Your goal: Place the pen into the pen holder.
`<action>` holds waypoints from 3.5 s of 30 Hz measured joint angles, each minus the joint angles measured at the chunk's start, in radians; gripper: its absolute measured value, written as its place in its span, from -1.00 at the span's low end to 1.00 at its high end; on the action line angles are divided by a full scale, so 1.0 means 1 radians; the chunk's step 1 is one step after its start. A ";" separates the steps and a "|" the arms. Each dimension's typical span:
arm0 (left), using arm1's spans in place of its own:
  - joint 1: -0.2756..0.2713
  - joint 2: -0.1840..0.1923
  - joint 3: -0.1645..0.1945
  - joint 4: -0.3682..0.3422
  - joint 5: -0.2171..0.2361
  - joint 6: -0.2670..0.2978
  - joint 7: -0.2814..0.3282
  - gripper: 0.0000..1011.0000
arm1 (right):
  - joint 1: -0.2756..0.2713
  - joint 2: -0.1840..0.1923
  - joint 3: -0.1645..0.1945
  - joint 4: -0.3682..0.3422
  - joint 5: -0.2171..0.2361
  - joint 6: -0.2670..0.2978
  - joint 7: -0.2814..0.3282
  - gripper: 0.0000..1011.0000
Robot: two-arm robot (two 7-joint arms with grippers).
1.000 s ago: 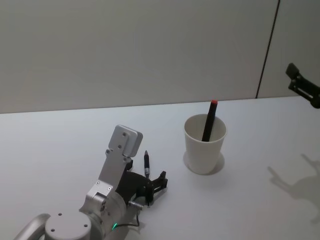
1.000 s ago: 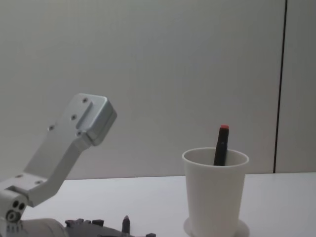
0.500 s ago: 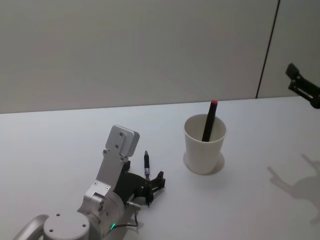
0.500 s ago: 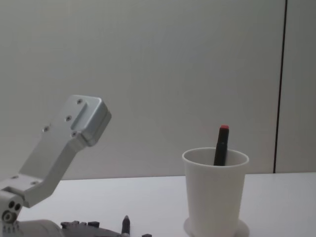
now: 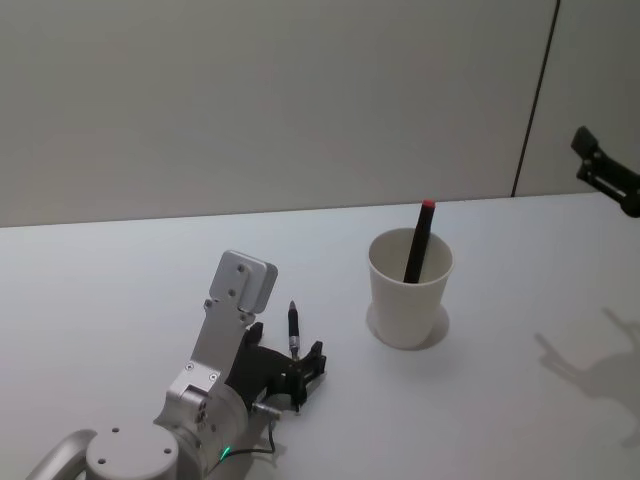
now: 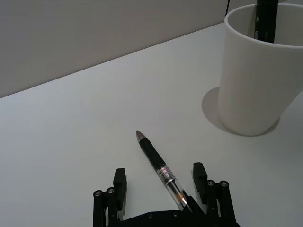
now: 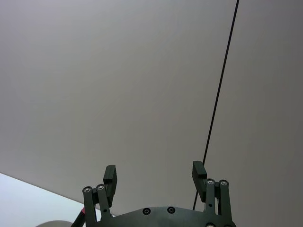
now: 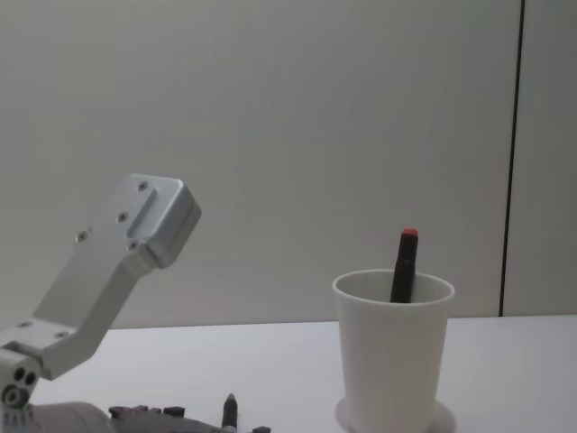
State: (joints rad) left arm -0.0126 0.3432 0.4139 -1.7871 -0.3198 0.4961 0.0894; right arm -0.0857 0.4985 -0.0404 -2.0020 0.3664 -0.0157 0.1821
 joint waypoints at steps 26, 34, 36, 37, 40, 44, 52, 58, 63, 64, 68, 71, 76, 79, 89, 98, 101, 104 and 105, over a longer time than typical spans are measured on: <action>0.001 0.000 -0.001 0.000 -0.001 0.000 0.002 -0.74 | 0.000 0.000 0.000 0.000 0.000 0.000 0.000 0.99; 0.001 0.000 -0.001 0.000 -0.001 0.000 0.001 -0.77 | 0.000 0.000 0.000 0.000 0.000 0.000 0.000 0.99; 0.001 0.000 -0.001 0.000 -0.001 0.000 0.002 -0.77 | 0.000 0.000 0.000 0.000 0.000 0.000 0.000 0.99; 0.001 0.000 -0.001 0.000 -0.001 0.000 0.002 -0.77 | 0.000 0.000 0.000 0.000 0.000 0.000 0.000 0.99; 0.001 0.000 -0.001 0.000 -0.001 0.000 0.001 -0.77 | 0.000 0.000 0.000 0.000 0.000 0.000 0.000 0.99; 0.001 0.000 -0.001 0.000 -0.001 0.000 0.001 -0.77 | 0.000 0.000 0.000 0.000 0.000 0.000 0.000 0.99; 0.001 0.000 -0.001 0.000 -0.001 0.000 0.001 -0.77 | 0.000 0.000 0.000 0.000 0.000 0.000 0.000 0.99; 0.001 0.000 -0.001 0.000 -0.001 0.000 0.001 -0.77 | 0.000 0.000 0.000 0.000 0.000 0.000 0.000 0.99; 0.001 0.000 -0.001 0.000 -0.001 0.000 0.001 -0.77 | 0.000 0.000 0.000 0.000 0.000 0.000 0.000 0.99; 0.001 0.000 -0.001 0.000 -0.001 0.000 0.001 -0.77 | 0.000 0.000 0.000 0.000 0.000 0.000 0.000 0.99; 0.001 0.000 -0.001 0.000 -0.001 0.000 0.001 -0.77 | 0.000 0.000 0.000 0.000 0.000 0.000 0.000 0.99; 0.001 -0.001 -0.002 0.000 -0.001 0.000 0.000 -0.77 | 0.000 0.000 0.000 0.000 0.000 0.000 0.000 0.99; 0.002 -0.002 -0.004 0.001 -0.005 -0.001 -0.004 -0.77 | 0.000 0.000 0.000 0.000 0.000 0.000 0.000 0.99; 0.003 -0.003 -0.005 0.001 -0.008 -0.001 -0.007 -0.77 | 0.000 0.000 0.000 0.000 0.000 0.000 0.000 0.99; 0.006 -0.007 -0.009 -0.004 -0.011 0.005 -0.009 -0.77 | 0.000 0.000 0.000 0.000 0.000 0.000 0.000 0.99; 0.009 -0.009 -0.011 -0.008 -0.007 0.010 -0.008 -0.77 | 0.000 0.000 0.000 0.000 0.000 0.000 0.000 0.99; 0.010 -0.009 -0.011 -0.008 -0.006 0.010 -0.008 -0.77 | 0.000 0.000 0.000 0.000 0.000 0.000 0.000 0.99; 0.010 -0.010 -0.011 -0.008 -0.004 0.011 -0.008 -0.77 | 0.000 0.000 0.000 0.000 0.000 0.000 0.000 0.99; 0.010 -0.010 -0.012 -0.008 -0.004 0.011 -0.008 -0.77 | 0.000 0.000 0.000 0.000 0.000 0.000 0.000 0.99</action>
State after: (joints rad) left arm -0.0027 0.3333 0.4024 -1.7956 -0.3234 0.5066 0.0813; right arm -0.0857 0.4985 -0.0404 -2.0020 0.3664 -0.0157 0.1820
